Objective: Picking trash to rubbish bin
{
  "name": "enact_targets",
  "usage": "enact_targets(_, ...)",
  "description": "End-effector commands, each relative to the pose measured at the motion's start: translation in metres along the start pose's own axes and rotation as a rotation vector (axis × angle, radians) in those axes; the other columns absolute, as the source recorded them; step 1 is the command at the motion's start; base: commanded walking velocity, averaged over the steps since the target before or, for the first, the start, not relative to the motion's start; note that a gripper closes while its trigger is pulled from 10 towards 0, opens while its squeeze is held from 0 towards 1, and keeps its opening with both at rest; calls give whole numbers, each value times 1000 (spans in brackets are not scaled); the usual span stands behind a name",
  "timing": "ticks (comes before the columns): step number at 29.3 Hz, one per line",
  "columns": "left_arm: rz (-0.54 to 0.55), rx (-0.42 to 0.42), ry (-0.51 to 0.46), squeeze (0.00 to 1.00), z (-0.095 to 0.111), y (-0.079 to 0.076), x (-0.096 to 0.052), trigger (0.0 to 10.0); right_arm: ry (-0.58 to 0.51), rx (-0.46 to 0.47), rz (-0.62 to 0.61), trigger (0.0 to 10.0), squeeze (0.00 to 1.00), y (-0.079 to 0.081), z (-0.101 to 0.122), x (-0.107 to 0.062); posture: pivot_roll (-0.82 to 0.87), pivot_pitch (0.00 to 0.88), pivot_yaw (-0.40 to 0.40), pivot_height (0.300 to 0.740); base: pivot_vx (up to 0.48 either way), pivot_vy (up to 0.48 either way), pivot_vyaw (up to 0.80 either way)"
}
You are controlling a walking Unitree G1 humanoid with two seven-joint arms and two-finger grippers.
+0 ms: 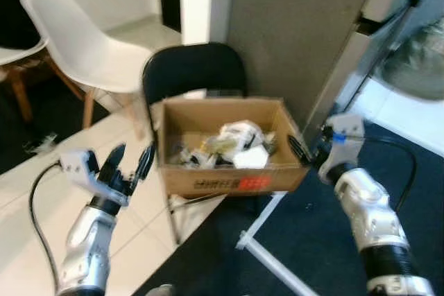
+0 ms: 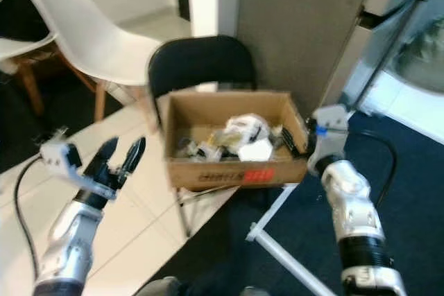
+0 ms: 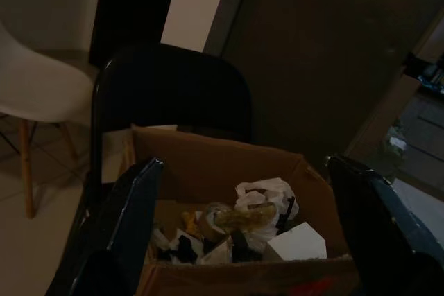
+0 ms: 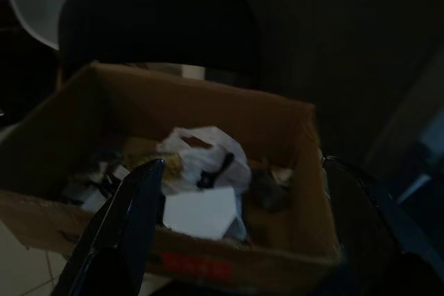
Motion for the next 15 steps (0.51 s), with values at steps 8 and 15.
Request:
enact_targets(8,53,32,5,0,-1,4,3,10000,14,-17,-8,10000,0,0,-5,1,7,0,-37,740,-230,0,0)
enact_targets(15,54,46,5,0,-2,1,5,10000,34,-19,8,10000,0,2,-8,2,6,0,-37,740,0,0,-229)
Point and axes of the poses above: a point about 5 cm out from each wrist's last joint towards the gripper, its own x axis pointing out of the wrist towards the gripper, its own z axis along the axis of the wrist's last joint, y = z × x, the point moved 5 cm from there along x, pointing out of the wrist towards the gripper, and after that the axes turned 14 degrees about -x, right-handed, at the moved point
